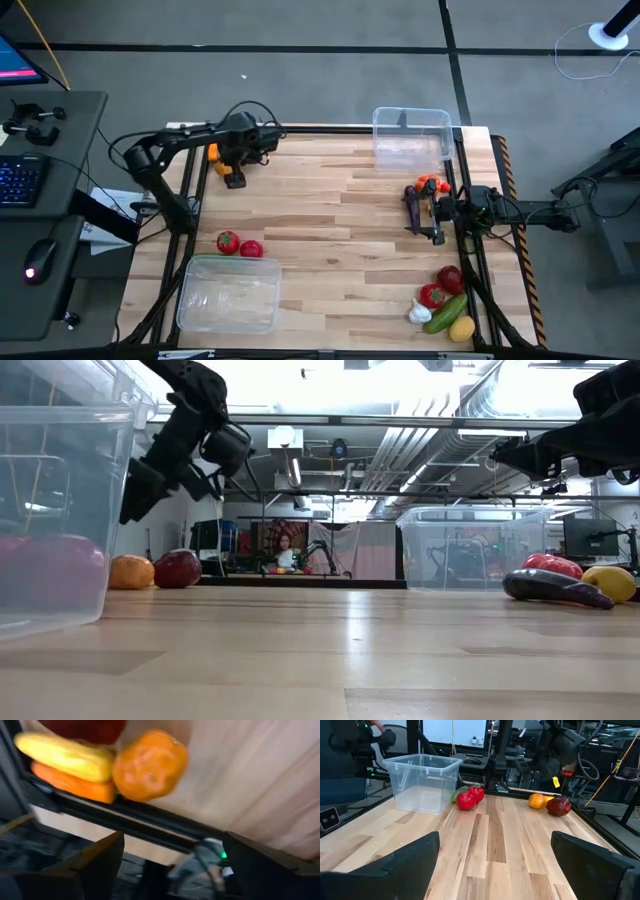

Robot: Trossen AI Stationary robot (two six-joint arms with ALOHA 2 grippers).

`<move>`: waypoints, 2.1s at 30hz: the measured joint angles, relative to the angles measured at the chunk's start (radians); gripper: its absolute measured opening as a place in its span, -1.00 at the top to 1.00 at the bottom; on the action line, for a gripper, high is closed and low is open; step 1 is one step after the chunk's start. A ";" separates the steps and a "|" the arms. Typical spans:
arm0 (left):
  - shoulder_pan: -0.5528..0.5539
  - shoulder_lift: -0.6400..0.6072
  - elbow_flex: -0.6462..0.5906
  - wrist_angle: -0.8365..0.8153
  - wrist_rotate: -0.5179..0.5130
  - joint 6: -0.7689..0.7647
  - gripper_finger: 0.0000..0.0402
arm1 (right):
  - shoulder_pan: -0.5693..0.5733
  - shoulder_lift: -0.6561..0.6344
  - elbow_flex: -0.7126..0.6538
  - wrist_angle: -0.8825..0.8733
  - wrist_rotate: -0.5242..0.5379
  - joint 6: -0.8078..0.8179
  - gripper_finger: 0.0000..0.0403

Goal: Sort produce into baskets
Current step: Put the brown potato into the top transparent bin

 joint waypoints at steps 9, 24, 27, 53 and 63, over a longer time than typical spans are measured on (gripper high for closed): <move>0.052 0.003 -0.034 0.140 -0.019 0.185 -0.64 | 0.000 0.000 0.000 0.000 0.000 0.000 -0.88; 0.085 0.003 -0.181 0.324 -0.047 0.317 -0.64 | 0.000 0.000 0.000 0.000 0.000 0.000 -0.88; 0.085 0.003 -0.181 0.364 -0.073 0.352 -0.64 | 0.000 0.000 0.000 0.000 0.000 0.000 -0.88; 0.144 0.003 -0.181 0.369 -0.017 0.368 -0.64 | 0.000 0.000 0.000 0.000 0.000 0.000 -0.88; 0.131 0.020 -0.283 0.352 -0.031 0.367 -0.64 | 0.000 0.000 0.000 0.000 0.000 0.000 -0.88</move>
